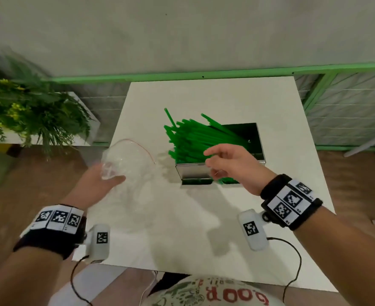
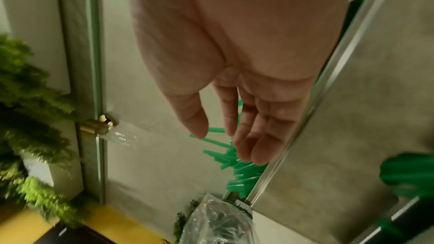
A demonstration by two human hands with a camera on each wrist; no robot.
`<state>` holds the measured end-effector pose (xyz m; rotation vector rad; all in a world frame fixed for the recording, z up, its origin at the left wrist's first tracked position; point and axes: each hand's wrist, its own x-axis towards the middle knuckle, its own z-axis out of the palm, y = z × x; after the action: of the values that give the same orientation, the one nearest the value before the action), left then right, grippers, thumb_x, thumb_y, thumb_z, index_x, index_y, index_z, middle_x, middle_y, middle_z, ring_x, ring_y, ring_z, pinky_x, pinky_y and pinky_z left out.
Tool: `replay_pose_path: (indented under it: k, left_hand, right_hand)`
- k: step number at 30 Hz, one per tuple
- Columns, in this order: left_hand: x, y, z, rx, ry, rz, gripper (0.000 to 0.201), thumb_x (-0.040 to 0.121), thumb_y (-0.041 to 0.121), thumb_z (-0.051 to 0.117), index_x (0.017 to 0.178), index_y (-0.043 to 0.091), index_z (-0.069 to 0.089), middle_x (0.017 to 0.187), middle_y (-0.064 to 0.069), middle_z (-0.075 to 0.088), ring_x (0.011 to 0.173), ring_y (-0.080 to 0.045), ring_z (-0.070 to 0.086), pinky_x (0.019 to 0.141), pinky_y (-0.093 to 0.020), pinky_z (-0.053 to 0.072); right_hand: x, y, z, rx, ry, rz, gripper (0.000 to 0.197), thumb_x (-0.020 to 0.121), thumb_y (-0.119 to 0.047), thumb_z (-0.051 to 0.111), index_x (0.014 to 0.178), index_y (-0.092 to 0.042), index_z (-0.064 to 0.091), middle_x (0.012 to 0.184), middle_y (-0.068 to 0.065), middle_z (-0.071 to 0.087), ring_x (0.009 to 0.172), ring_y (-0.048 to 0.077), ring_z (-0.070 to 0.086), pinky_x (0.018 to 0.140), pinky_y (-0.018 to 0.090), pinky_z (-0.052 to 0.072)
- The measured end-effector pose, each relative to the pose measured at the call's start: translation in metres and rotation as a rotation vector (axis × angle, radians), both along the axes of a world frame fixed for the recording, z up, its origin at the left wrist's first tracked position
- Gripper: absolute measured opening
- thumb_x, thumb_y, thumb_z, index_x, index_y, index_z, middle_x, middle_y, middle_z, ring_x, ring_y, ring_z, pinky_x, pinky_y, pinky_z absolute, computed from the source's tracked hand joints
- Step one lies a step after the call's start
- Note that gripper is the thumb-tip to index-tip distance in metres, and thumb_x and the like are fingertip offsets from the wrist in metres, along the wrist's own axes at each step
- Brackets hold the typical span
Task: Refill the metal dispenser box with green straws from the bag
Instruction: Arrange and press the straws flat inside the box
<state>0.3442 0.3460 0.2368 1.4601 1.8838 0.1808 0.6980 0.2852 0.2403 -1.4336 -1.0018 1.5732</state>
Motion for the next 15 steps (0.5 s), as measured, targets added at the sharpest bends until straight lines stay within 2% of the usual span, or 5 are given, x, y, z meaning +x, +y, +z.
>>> replay_pose_path:
  k: [4, 8, 10, 13, 15]
  left_hand:
    - [0.012, -0.004, -0.060, -0.032, -0.072, 0.108, 0.100, 0.073, 0.071, 0.072, 0.152, 0.020, 0.036, 0.148, -0.009, 0.050, 0.130, -0.030, 0.055, 0.109, -0.054, 0.046]
    - [0.027, -0.004, -0.085, -0.071, -0.129, 0.166, 0.113, 0.079, 0.071, 0.069, 0.161, 0.016, 0.015, 0.165, -0.013, 0.029, 0.145, -0.033, 0.041, 0.119, -0.049, 0.035]
    - [0.030, 0.003, -0.090, -0.066, -0.203, 0.201, 0.122, 0.067, 0.076, 0.074, 0.160, 0.021, 0.017, 0.163, -0.013, 0.031, 0.141, -0.033, 0.045, 0.115, -0.051, 0.042]
    - [0.032, 0.021, -0.086, 0.056, -0.364, 0.282, 0.117, 0.063, 0.069, 0.081, 0.155, 0.021, 0.026, 0.154, -0.013, 0.042, 0.128, -0.035, 0.059, 0.101, -0.052, 0.055]
    - [0.035, 0.037, -0.079, 0.119, -0.413, 0.314, 0.122, 0.055, 0.082, 0.076, 0.152, 0.024, 0.032, 0.147, -0.010, 0.050, 0.126, -0.033, 0.061, 0.103, -0.053, 0.054]
  right_hand:
    - [0.011, 0.002, -0.001, 0.189, -0.358, 0.021, 0.014, 0.091, -0.011, 0.068, 0.105, -0.011, 0.069, 0.079, 0.011, 0.061, 0.069, 0.017, 0.058, 0.071, 0.033, 0.054]
    - [0.020, 0.006, -0.012, 0.286, -0.818, 0.132, 0.029, 0.088, -0.025, 0.071, 0.116, -0.017, 0.066, 0.101, 0.004, 0.062, 0.092, 0.018, 0.060, 0.087, 0.034, 0.051]
    - [0.020, 0.011, -0.020, 0.271, -0.936, 0.183, 0.040, 0.088, -0.033, 0.070, 0.124, -0.016, 0.063, 0.111, 0.005, 0.059, 0.105, 0.022, 0.057, 0.094, 0.035, 0.048]
    - [0.013, 0.025, -0.031, 0.182, -1.043, 0.241, 0.060, 0.085, -0.049, 0.069, 0.132, -0.015, 0.057, 0.124, 0.010, 0.057, 0.119, 0.028, 0.053, 0.101, 0.040, 0.046]
    - [0.007, 0.033, -0.038, 0.092, -1.052, 0.273, 0.076, 0.078, -0.060, 0.067, 0.137, -0.014, 0.052, 0.130, 0.011, 0.056, 0.122, 0.029, 0.052, 0.102, 0.042, 0.047]
